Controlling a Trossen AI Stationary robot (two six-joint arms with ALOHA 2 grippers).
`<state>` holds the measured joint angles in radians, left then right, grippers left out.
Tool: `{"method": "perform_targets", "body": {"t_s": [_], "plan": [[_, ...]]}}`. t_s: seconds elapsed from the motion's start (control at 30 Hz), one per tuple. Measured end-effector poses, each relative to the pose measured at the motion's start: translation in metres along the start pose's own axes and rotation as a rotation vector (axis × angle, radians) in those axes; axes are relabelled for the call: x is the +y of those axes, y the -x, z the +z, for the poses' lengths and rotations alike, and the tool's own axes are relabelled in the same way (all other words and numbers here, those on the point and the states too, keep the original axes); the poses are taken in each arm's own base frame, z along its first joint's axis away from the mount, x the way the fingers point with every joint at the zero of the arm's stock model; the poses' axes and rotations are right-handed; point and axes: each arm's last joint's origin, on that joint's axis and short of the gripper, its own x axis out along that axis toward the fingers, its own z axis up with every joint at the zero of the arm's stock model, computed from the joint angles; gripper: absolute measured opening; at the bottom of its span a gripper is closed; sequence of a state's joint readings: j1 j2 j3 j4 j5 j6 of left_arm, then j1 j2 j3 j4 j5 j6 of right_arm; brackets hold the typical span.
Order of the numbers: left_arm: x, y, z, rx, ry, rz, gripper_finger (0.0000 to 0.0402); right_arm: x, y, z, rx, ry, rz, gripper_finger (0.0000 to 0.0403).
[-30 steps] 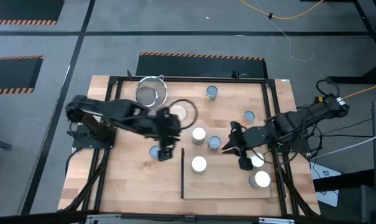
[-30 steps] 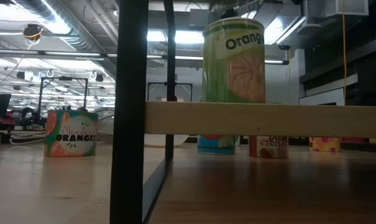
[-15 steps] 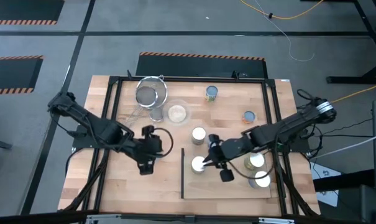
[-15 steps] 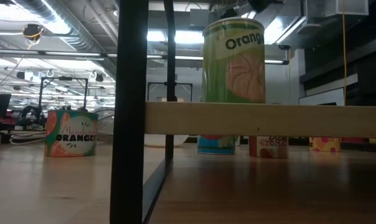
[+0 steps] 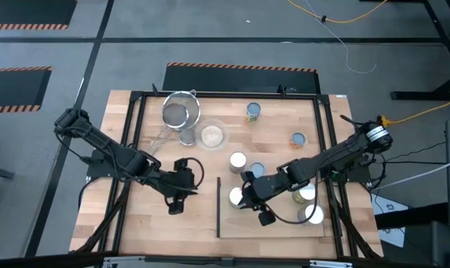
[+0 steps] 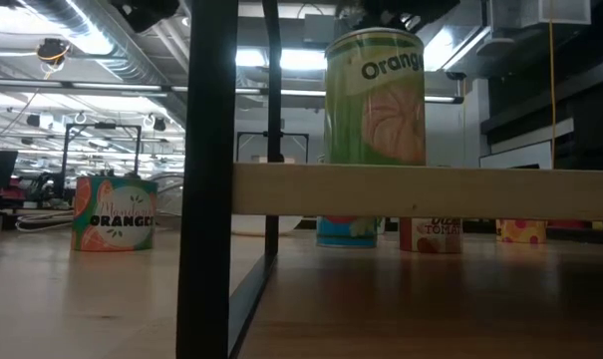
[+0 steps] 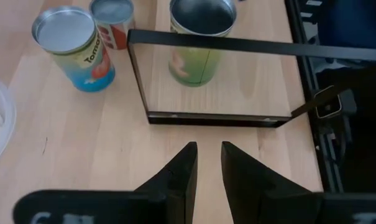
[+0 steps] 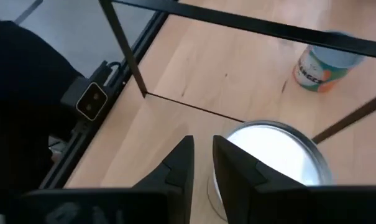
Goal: Pick and place cans onto a shelf
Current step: Put the light green can on the shelf
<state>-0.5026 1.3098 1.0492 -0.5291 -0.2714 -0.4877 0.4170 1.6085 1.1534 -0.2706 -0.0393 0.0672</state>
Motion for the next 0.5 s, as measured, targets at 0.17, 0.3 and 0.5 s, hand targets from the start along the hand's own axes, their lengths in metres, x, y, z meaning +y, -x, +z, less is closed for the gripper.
{"method": "perform_targets", "body": {"t_s": [0.17, 0.3, 0.5], "plan": [[-0.0004, 0.0000, 0.0007, -0.007, 0.002, -0.004, 0.0066, -0.0008, -0.0050, -0.0038, 0.031, -0.005, -0.003, 0.0065], [-0.0005, 0.0000, 0.0009, -0.009, 0.003, -0.005, 0.0066, -0.0010, -0.0075, -0.0048, 0.037, -0.004, -0.004, 0.0065], [-0.0007, 0.0000, 0.0013, -0.013, 0.005, -0.007, 0.0066, -0.0009, -0.0074, -0.0057, 0.046, -0.004, -0.004, 0.0065]]}}
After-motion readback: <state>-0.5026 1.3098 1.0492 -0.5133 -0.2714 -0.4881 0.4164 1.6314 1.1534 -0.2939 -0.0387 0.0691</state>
